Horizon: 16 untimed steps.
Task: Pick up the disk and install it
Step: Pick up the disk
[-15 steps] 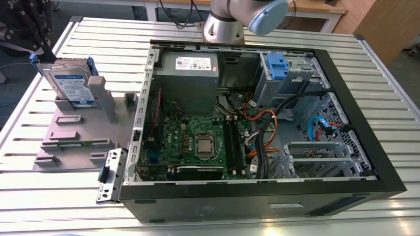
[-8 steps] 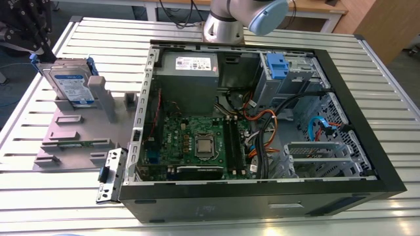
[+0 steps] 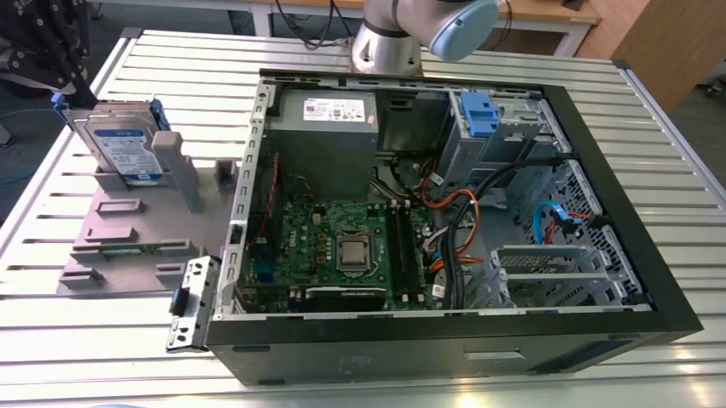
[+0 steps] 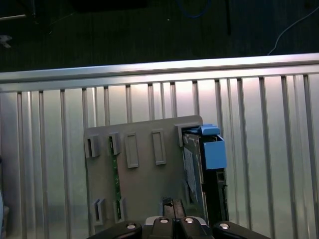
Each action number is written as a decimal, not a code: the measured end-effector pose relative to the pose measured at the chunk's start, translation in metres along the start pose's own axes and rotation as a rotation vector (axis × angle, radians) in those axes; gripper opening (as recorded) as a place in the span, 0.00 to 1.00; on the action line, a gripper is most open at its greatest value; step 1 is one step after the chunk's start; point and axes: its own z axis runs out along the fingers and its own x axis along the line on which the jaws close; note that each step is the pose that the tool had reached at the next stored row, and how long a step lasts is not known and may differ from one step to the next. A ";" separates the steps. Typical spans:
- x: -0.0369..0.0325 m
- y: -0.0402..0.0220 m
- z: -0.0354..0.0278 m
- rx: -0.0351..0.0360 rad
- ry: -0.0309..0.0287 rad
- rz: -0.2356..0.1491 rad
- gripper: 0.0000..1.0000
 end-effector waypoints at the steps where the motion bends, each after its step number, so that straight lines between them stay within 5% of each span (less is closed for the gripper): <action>1: 0.0000 0.0000 0.0000 0.0000 0.0000 -0.001 0.11; 16: 0.0000 0.0000 0.0000 0.0000 0.0002 -0.010 0.11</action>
